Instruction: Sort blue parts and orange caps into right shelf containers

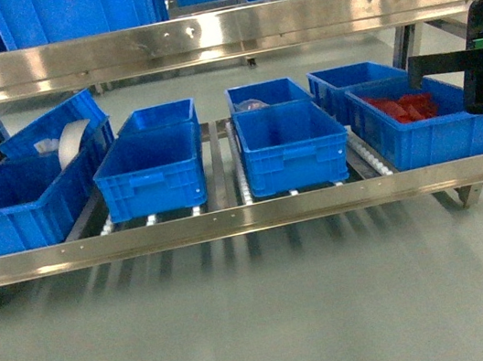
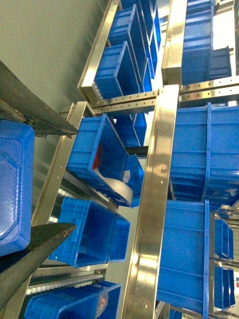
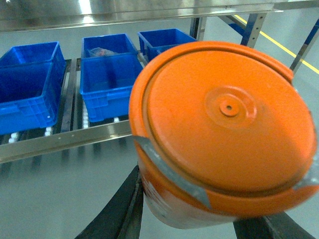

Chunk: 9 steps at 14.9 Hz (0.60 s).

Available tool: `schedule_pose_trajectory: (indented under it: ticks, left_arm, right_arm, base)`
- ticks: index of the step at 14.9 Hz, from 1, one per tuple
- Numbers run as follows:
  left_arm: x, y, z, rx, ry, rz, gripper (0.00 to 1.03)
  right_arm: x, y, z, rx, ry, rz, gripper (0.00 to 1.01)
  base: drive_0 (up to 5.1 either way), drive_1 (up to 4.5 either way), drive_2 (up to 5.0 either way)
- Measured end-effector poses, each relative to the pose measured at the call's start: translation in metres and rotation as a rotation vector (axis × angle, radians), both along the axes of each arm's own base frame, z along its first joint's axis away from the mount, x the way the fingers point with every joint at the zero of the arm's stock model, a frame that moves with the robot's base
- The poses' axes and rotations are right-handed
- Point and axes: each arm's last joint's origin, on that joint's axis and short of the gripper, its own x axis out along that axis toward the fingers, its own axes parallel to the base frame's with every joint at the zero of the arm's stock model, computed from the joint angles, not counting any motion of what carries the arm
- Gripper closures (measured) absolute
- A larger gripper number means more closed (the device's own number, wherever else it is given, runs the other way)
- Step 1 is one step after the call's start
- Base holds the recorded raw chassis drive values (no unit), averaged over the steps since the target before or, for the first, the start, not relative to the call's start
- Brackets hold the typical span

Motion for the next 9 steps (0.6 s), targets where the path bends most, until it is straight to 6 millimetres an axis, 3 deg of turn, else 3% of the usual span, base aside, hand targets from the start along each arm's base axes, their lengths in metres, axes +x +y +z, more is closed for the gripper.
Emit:
schedule_pose_trajectory:
  ticks: [3, 9]
  left_arm:
    - [0.0, 0.0, -0.0001, 0.0, 0.001, -0.002, 0.62]
    - [0.0007, -0.0003, -0.0014, 0.002, 0.007, -0.003, 0.62]
  right_arm:
    - [0.0, -0.0001, -0.0001, -0.001, 0.001, -0.001, 0.6]
    - [0.0004, 0.0001, -0.0011, -0.001, 0.004, 0.0, 0.6]
  base:
    - [0.1, 4.04, -3.8]
    - [0.0, 0.0, 0.0]
